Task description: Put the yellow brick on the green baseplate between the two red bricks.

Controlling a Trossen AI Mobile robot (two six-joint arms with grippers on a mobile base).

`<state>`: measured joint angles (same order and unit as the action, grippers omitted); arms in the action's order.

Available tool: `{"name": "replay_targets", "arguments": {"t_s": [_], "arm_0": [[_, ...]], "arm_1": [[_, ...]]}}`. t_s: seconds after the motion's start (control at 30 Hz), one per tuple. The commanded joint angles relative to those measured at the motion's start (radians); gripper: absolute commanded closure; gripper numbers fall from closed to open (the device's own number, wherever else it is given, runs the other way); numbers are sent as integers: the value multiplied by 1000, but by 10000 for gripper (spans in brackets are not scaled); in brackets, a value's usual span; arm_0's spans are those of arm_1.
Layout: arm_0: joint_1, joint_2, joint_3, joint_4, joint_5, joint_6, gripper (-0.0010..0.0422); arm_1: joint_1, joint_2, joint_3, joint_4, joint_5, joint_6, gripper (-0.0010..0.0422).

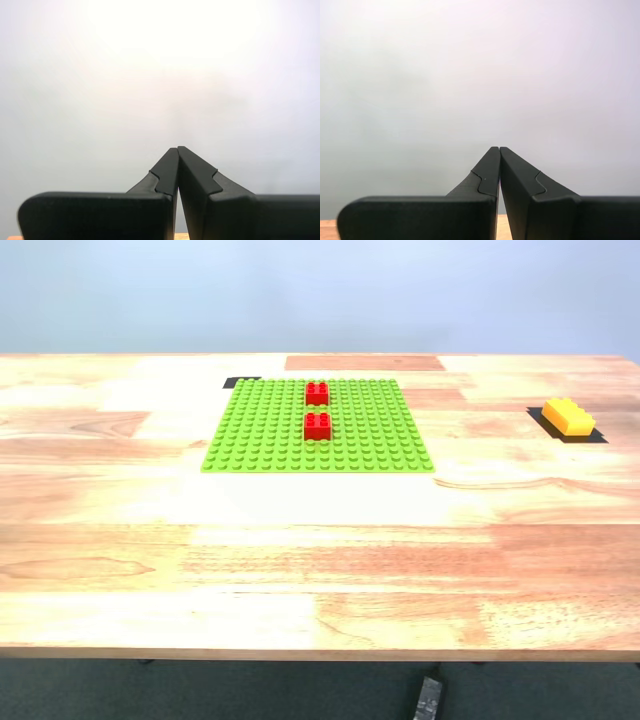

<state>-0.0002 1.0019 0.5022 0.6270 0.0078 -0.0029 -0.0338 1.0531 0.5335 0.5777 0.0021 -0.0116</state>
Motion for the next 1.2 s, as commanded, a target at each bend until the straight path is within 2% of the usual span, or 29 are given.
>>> {"name": "replay_targets", "arguments": {"t_s": [0.03,0.53,0.6,0.73,0.83,1.03,1.2], "arm_0": [[0,0,0,0,0,0,413],[0,-6,0,-31,5,0,413],[0,-14,5,-73,60,1,412],[0,-32,50,-202,241,0,413],[0,-40,132,-383,339,12,413],[-1,-42,339,-840,582,136,412],[-2,-44,504,-1199,688,218,413]], "arm_1": [[0,0,0,0,0,0,412],[1,-4,0,-4,0,0,412],[0,-14,0,-20,0,0,413],[8,-51,1,-82,0,-37,412],[13,-68,49,-239,1,-43,413],[13,-6,290,-761,1,-45,413],[11,75,483,-1054,0,-45,413]]}}
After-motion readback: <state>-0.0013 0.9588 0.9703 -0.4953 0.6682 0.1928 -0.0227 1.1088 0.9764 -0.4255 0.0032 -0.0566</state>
